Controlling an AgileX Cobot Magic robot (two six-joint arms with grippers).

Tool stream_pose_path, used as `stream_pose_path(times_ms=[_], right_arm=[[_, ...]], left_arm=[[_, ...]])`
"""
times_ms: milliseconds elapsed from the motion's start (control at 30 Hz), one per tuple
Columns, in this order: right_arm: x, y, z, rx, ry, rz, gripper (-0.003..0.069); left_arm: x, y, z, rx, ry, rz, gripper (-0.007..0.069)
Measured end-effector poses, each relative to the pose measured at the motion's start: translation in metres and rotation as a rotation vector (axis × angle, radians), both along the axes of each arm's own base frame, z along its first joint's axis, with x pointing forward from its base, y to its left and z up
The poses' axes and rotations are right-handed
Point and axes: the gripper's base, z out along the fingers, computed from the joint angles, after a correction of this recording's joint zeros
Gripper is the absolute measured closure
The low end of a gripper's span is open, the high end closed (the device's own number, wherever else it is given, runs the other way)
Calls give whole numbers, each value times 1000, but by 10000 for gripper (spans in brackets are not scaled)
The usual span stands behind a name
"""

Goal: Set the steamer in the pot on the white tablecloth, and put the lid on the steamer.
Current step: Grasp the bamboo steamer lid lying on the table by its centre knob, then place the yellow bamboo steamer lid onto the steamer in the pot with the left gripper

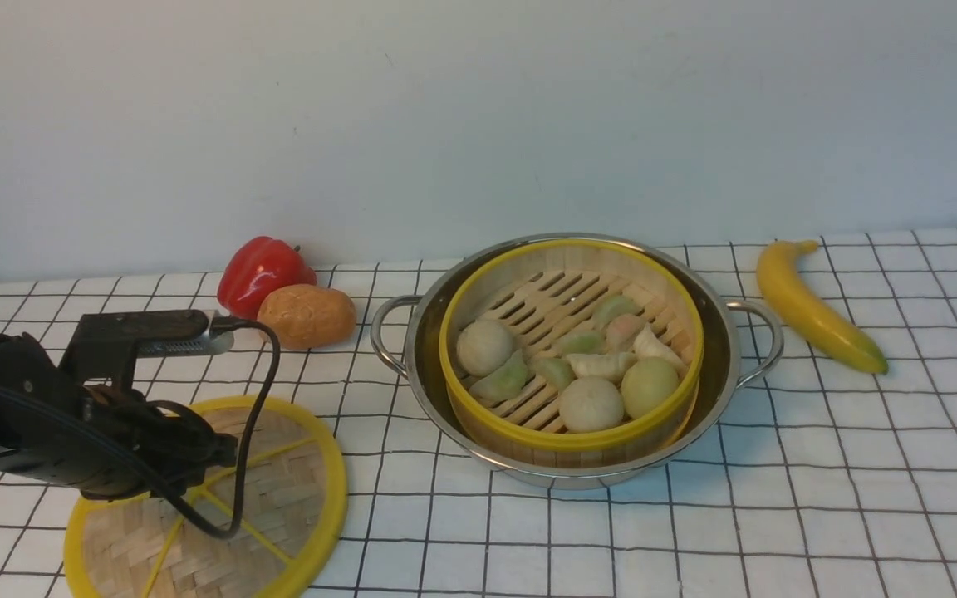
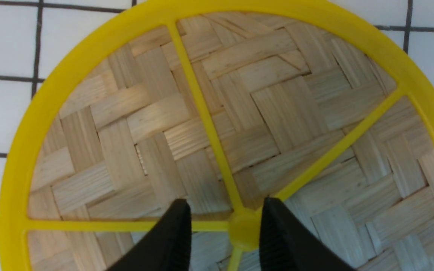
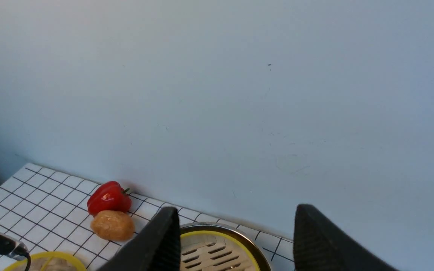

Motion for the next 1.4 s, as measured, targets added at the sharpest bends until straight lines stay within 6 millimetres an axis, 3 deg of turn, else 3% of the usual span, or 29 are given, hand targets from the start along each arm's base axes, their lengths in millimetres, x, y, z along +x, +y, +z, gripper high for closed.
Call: stream_pose_path(times_ms=[333,800,1000,1100,1200,1233,1267,1300,1333,1400], right_arm=[[18,2,-50,-83,172,-26,251],[18,2,-52,-86,179,-26,251],[18,2,-52,-86,179,-26,251],[18,2,-52,-88,178,-28,251],[19,0,-52,-100,174,-39,251],[19,0,-52,-100,174,-39,251],[19,0,-52,-102,174,-41,251],[19,0,-52,-104,173,-43,251],[19,0,-52,-104,173,-43,251],[19,0,-52,-104,173,-43,251]], left_arm=[[0,-1,0,-28,0,26,382],[6,-2,-16,-39,29,43,386],[6,-3,-13,-45,36,41,497],[7,-2,-7,-24,59,6,504],[13,0,20,29,95,-47,504],[13,1,20,31,104,-45,504],[17,2,33,47,89,-47,504],[27,1,59,66,42,-52,504],[28,1,62,67,35,-52,504],[40,-7,91,76,-37,-75,504]])
